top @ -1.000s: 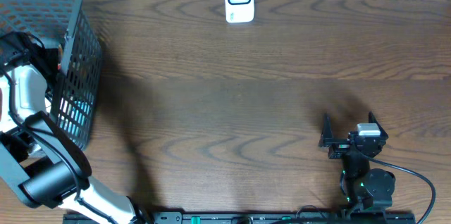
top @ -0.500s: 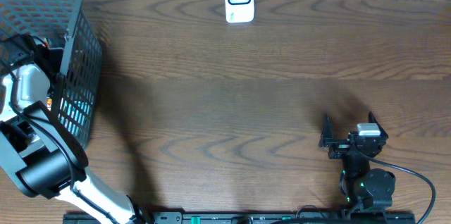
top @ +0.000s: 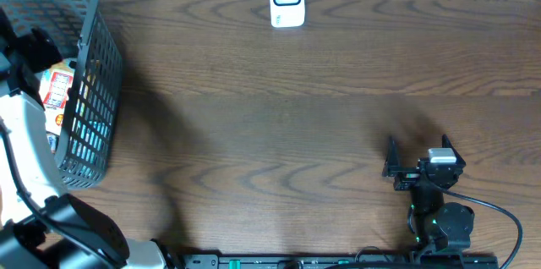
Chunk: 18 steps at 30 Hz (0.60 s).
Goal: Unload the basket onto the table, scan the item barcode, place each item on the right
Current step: 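Grasp the yellow-orange snack bag in the basket with the left gripper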
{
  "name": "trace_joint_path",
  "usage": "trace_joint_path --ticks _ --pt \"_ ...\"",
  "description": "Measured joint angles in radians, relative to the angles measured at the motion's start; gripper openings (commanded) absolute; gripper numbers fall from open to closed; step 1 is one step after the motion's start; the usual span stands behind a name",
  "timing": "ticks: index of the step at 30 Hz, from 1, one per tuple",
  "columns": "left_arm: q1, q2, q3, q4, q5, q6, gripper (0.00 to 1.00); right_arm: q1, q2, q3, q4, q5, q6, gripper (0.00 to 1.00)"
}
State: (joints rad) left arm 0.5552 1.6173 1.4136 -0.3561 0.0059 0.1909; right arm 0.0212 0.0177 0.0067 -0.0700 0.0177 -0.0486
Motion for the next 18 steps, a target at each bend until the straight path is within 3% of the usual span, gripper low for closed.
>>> trace_joint_path --ticks 11,18 --pt "0.063 0.249 0.000 0.083 0.021 0.085 0.98 0.000 0.000 0.000 0.000 0.000 0.000 0.99" --pt "0.105 0.391 0.000 0.080 0.110 0.126 0.98 0.000 0.000 0.000 0.000 0.000 0.000 0.99"
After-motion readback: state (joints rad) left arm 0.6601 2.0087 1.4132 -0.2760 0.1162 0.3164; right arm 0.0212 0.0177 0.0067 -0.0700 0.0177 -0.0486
